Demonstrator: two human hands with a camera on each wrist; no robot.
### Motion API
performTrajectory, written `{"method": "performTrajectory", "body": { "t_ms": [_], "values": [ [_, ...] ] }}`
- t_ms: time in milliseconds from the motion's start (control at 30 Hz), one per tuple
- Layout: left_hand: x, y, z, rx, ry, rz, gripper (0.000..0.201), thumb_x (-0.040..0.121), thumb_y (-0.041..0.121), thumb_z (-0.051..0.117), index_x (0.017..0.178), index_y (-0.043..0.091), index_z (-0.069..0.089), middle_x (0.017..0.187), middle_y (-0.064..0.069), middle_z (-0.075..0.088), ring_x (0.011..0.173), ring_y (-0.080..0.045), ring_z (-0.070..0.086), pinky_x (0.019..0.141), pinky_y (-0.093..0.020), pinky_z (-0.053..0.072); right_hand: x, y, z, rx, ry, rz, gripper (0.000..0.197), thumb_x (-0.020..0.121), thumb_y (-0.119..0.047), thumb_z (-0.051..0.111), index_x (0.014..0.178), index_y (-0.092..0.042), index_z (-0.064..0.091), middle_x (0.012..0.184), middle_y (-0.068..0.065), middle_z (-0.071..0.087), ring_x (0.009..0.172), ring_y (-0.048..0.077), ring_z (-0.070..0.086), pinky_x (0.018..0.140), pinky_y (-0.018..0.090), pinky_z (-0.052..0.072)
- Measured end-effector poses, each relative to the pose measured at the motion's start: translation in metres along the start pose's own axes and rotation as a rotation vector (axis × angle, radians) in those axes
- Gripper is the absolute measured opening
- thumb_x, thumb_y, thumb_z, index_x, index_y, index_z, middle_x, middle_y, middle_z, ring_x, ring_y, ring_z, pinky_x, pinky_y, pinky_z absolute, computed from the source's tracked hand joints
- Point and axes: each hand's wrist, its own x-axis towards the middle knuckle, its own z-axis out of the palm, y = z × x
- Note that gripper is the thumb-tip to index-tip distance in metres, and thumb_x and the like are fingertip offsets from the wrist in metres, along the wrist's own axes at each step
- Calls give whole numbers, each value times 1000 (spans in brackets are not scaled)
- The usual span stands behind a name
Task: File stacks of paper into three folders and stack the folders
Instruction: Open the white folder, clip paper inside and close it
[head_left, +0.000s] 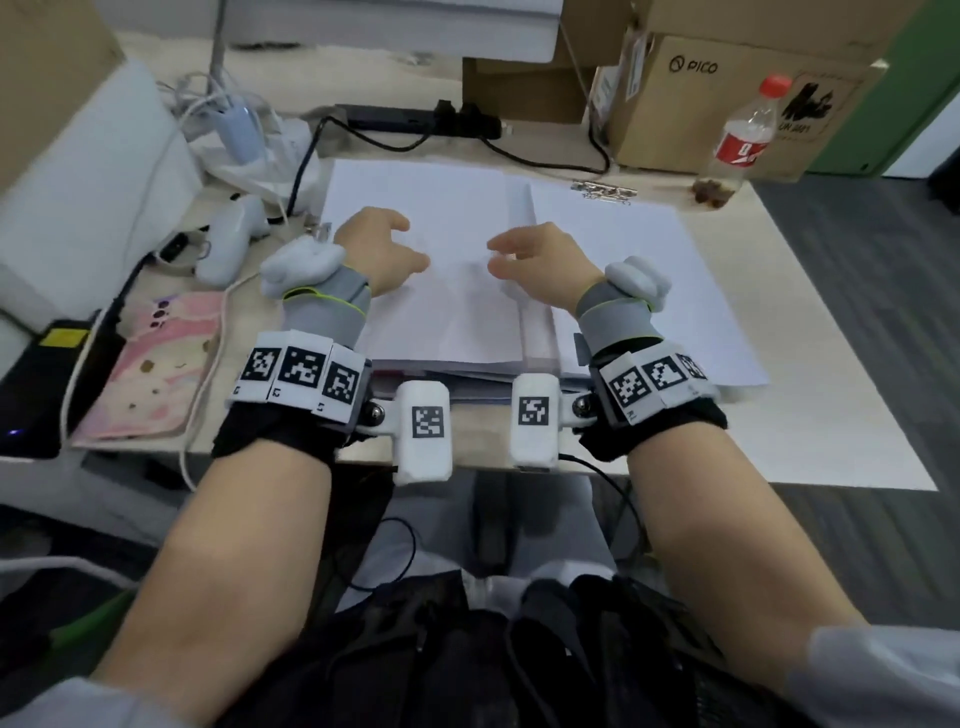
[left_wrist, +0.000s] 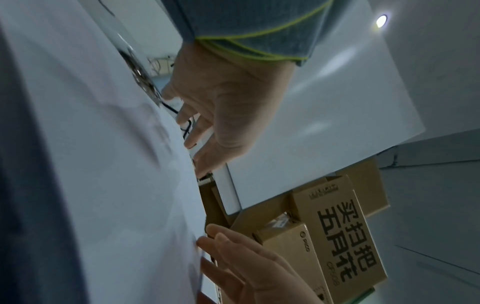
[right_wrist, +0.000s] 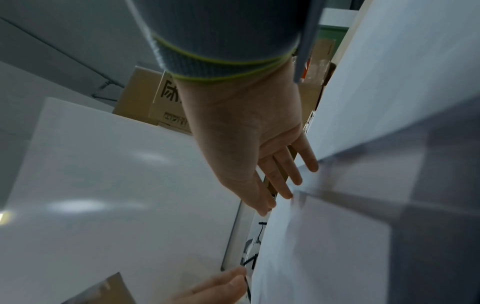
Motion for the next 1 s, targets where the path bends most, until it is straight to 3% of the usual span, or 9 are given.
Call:
{"method": "performTrajectory", "body": {
  "t_ms": [100,167,233,300,433,567,700,867,1000],
  "values": [
    [0,-23,-8,101,99,-57,56,83,24,64,135,11,47,139,-17,48,126,-35,47,105,-40,40,-3,-6,10,-109,-29,48,45,90,-24,59,132,-9,53,138,7,52,126,21,48,97,23,37],
    [-6,-37,-16,164,145,-102,46,83,23,61,125,6,54,127,-18,56,116,-38,53,94,-38,44,-5,-10,18,-155,-38,89,50,89,-24,60,131,2,51,138,15,52,127,29,49,104,32,38],
    [-12,-53,-23,141,155,-186,47,83,24,59,127,9,53,130,-16,56,116,-37,54,91,-36,42,-7,-15,24,-186,-58,116,53,89,-28,61,129,4,50,134,17,53,123,31,51,100,33,41],
    [-18,-68,-29,20,109,-230,57,84,25,58,139,16,44,136,-9,54,123,-32,51,101,-35,42,-8,-20,30,-212,-77,132,53,89,-33,60,128,0,48,132,13,53,118,28,51,89,28,40],
    [-31,-74,-41,-239,228,-218,27,82,16,62,107,7,66,94,-10,65,104,-29,62,78,-27,43,-13,-28,39,-281,-116,137,66,87,-45,60,133,-2,42,138,14,45,128,29,41,99,33,37],
    [-45,-58,-57,-669,247,-126,11,83,7,59,87,12,69,75,-5,63,73,-19,58,60,-20,47,-21,-33,36,-217,-156,112,46,83,-55,60,91,-11,53,97,2,53,100,24,47,67,22,38],
    [-56,-34,-66,-976,190,-6,13,90,11,54,88,13,67,68,3,66,58,-10,63,54,-22,51,-29,-31,26,-21,-170,19,76,82,-57,60,137,-9,42,139,4,44,129,21,41,99,28,33],
    [-61,0,-56,-1108,-9,209,21,98,18,46,109,12,63,96,1,68,74,-15,70,72,-28,58,-37,-23,11,192,-272,-95,94,78,-47,68,152,-22,15,159,-5,15,146,14,15,116,29,17],
    [-68,31,-44,-1087,-154,370,28,100,13,39,122,15,57,123,-4,62,104,-22,67,76,-32,58,-45,-20,4,295,-211,-133,113,61,-64,76,150,-30,16,155,-6,28,141,13,29,117,40,26]
  ]
}}
